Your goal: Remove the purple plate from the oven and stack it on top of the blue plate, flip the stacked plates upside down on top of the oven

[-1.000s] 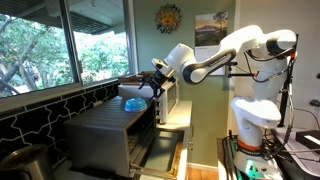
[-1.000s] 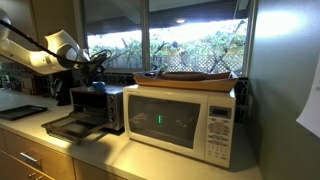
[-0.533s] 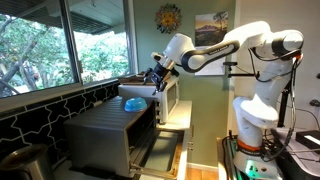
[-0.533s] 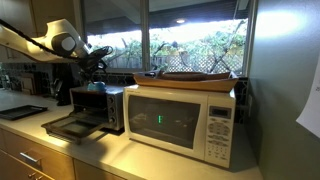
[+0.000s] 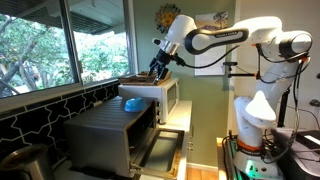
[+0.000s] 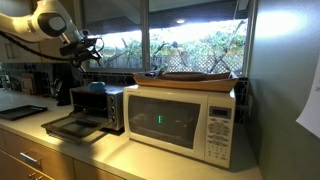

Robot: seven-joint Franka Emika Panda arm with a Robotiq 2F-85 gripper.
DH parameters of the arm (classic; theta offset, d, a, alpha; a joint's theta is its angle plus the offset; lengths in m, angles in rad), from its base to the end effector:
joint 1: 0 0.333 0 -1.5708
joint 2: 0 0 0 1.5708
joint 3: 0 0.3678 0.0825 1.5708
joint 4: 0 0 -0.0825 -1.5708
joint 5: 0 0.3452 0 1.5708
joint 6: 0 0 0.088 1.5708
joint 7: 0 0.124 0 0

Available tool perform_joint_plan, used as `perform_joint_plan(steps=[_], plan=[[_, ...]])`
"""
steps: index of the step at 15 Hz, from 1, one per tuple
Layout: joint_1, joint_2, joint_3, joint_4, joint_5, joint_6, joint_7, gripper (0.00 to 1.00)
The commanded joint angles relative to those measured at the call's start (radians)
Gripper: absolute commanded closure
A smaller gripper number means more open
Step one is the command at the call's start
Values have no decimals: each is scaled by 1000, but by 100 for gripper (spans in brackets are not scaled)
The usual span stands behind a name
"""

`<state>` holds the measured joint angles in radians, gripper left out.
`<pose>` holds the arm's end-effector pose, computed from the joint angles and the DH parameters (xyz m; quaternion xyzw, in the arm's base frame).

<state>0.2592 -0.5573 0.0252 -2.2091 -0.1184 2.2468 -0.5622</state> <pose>0.3543 0.1019 0.6900 0.8608 0.4120 0.2809 0.1018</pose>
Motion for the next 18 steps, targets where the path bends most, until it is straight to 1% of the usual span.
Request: perform_joint_plan(steps=[1, 5, 8, 11, 14, 15, 18], plan=[[-43, -22, 46, 37, 18, -85, 191, 0], [-53, -46, 64, 56, 64, -113, 375, 0], [-41, -75, 64, 61, 124, -133, 440, 0], [-32, -114, 69, 50, 168, -120, 457, 0], [-14, -154, 70, 43, 207, -153, 441, 0], [-37, -108, 75, 67, 178, -112, 432, 0], [-36, -115, 77, 67, 180, -115, 432, 0]])
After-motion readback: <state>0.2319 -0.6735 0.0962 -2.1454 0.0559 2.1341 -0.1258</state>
